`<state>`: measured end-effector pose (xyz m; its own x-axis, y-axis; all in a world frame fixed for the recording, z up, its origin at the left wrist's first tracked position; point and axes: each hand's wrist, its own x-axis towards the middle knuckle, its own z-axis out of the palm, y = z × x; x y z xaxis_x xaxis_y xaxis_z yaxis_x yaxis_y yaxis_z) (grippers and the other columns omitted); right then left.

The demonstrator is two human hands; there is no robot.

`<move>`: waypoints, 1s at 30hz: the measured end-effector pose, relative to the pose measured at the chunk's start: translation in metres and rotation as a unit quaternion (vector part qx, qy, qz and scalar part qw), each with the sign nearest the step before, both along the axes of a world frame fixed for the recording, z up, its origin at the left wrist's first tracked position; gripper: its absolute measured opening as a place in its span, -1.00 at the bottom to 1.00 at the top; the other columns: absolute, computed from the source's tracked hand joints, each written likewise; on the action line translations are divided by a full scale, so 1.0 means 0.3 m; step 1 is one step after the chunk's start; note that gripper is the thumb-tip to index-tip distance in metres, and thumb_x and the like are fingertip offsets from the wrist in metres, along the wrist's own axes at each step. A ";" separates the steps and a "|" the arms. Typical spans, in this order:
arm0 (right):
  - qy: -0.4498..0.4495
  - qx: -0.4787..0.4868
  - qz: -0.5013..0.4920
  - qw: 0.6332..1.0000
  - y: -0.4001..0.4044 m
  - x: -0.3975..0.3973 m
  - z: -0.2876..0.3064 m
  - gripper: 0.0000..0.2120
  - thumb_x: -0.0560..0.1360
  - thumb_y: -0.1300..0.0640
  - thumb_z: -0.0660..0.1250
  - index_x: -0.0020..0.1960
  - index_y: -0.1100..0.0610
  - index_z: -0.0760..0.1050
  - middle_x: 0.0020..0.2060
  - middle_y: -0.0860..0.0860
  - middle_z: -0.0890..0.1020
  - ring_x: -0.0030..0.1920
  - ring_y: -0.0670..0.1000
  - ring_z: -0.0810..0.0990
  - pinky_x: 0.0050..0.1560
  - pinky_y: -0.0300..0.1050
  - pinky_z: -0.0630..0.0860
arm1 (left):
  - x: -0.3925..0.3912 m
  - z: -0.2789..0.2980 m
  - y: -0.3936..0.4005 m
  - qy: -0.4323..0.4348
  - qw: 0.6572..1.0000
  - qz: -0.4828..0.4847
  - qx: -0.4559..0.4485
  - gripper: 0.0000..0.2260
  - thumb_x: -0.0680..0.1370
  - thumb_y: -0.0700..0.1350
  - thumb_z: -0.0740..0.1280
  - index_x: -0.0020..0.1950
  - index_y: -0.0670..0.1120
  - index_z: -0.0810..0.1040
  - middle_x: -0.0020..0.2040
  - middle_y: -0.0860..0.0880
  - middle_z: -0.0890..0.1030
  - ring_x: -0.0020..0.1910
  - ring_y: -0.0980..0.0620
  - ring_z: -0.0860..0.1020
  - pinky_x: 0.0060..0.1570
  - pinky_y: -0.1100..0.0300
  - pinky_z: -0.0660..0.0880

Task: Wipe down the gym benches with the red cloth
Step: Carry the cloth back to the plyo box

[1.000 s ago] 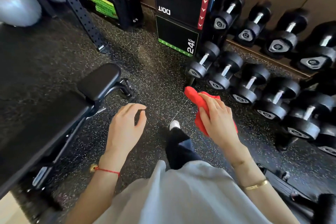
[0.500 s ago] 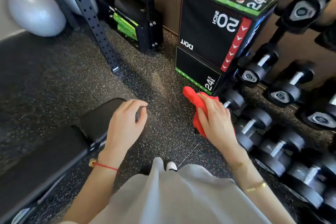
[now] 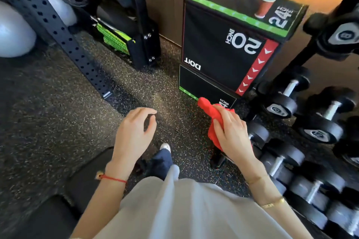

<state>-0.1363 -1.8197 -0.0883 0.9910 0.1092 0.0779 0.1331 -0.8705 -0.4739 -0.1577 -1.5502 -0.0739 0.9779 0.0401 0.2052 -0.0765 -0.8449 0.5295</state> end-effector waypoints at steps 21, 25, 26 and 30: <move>-0.014 0.010 -0.150 0.989 0.294 1.225 0.025 -0.64 0.63 0.07 0.12 0.41 -0.03 0.31 0.39 -0.13 0.43 0.35 0.05 0.40 0.28 0.14 0.33 | 1.458 0.059 0.232 0.015 0.985 -0.169 0.024 -0.84 0.61 -0.14 0.29 0.15 -0.07 0.62 0.12 0.03 0.64 0.12 0.04 0.57 0.12 0.16 0.51; -0.017 0.010 -0.158 0.987 0.265 1.452 0.005 -0.65 0.62 0.07 0.12 0.40 -0.04 0.31 0.36 -0.13 0.46 0.34 0.04 0.40 0.27 0.11 0.31 | 1.695 0.037 0.192 -0.001 0.982 -0.186 0.018 -0.84 0.61 -0.15 0.30 0.15 -0.07 0.62 0.11 0.04 0.64 0.13 0.06 0.56 0.14 0.20 0.49; -0.019 0.006 -0.159 0.987 0.253 1.516 0.003 -0.65 0.62 0.07 0.12 0.40 -0.05 0.31 0.36 -0.13 0.46 0.34 0.04 0.40 0.27 0.10 0.30 | 1.760 0.035 0.174 -0.003 0.982 -0.186 0.017 -0.84 0.61 -0.15 0.30 0.15 -0.07 0.62 0.12 0.04 0.64 0.13 0.07 0.56 0.15 0.23 0.47; -0.026 0.006 -0.181 0.983 0.192 1.755 0.003 -0.64 0.61 0.06 0.12 0.40 -0.03 0.31 0.36 -0.10 0.47 0.34 0.07 0.41 0.27 0.14 0.34 | 1.999 0.048 0.100 -0.013 0.979 -0.201 0.010 -0.84 0.60 -0.14 0.30 0.14 -0.07 0.62 0.09 0.05 0.64 0.12 0.08 0.56 0.13 0.30 0.43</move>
<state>0.3901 -1.7622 -0.0874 0.9594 -0.2505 0.1294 -0.1591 -0.8598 -0.4853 0.4421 -1.5202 -0.0594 0.9082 -0.3517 0.2268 -0.4184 -0.7538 0.5066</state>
